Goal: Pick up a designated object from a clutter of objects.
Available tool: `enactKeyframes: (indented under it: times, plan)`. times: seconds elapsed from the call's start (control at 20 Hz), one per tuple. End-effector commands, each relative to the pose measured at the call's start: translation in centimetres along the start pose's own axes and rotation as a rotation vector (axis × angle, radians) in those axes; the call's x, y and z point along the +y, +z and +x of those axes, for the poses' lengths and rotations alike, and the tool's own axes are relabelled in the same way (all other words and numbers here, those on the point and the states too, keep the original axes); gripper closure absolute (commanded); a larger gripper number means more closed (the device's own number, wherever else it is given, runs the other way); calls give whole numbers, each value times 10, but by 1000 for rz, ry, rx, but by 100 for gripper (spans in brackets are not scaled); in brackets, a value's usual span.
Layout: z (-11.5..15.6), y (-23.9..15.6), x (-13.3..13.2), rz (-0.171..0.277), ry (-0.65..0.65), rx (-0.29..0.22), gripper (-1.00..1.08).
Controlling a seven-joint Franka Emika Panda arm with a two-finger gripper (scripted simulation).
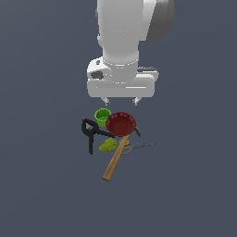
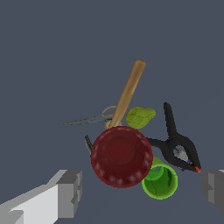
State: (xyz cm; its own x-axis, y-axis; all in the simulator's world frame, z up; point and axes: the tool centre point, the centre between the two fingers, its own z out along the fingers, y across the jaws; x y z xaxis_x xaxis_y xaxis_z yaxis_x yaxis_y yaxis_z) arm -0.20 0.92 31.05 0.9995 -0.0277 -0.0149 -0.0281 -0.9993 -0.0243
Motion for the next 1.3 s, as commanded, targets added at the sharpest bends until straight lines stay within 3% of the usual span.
enactKeyframes:
  times: [0.0,0.3,0.65,1.25]
  plan:
    - [0,0,0,0,0,0,-20]
    - [0,-8,-12,-12,-34,8,-20]
    - [-2,1,-8,-4,2,8,-20]
    - [-29,62,26,50,287,10,-20]
